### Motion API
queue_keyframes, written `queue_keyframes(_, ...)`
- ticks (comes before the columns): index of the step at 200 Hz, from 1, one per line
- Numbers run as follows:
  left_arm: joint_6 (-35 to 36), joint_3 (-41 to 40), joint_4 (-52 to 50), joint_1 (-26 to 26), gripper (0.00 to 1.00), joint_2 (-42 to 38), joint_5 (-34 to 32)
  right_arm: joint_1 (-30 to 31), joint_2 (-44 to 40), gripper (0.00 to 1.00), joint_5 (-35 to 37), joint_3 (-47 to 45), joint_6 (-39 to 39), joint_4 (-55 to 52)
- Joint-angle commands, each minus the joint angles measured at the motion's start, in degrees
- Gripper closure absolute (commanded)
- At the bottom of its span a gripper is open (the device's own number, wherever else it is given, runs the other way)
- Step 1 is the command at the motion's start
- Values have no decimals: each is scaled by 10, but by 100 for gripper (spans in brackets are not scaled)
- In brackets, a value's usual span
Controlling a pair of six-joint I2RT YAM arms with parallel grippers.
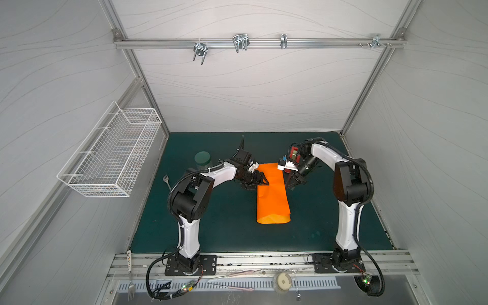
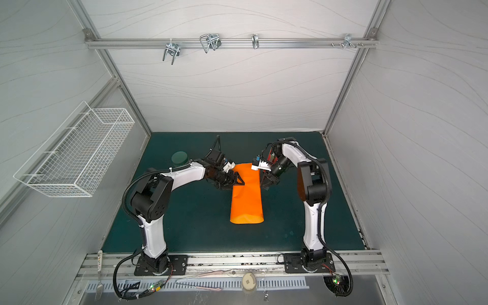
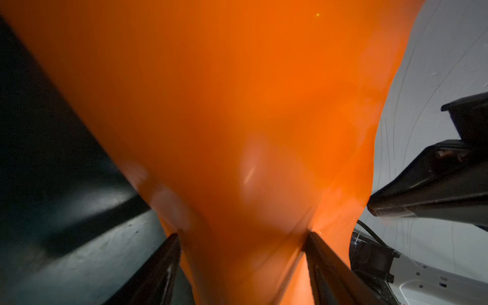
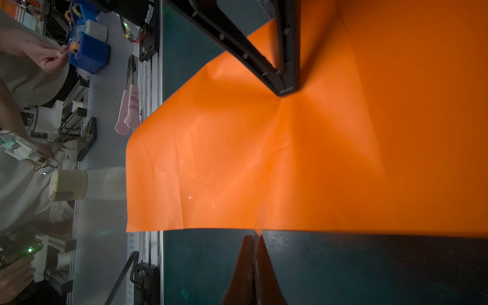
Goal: Wrap a gift box in wrapping paper
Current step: Wrap the gift box with the wrapping paper.
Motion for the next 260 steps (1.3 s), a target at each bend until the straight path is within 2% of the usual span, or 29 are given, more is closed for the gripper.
queue_keyframes(1, 5, -19, -25, -4, 26, 46, -104, 5, 21, 100, 10, 21, -29, -36)
queue_keyframes(99, 3, -19, -23, -4, 26, 48, -100, 7, 73, 100, 19, 89, -24, -59)
queue_keyframes(166, 4, -18, -23, -4, 26, 50, -100, 8, 79, 100, 19, 106, -22, -66)
queue_keyframes(260, 1, -19, -23, -5, 26, 48, -96, 18, 94, 87, 11, 114, 1, -43)
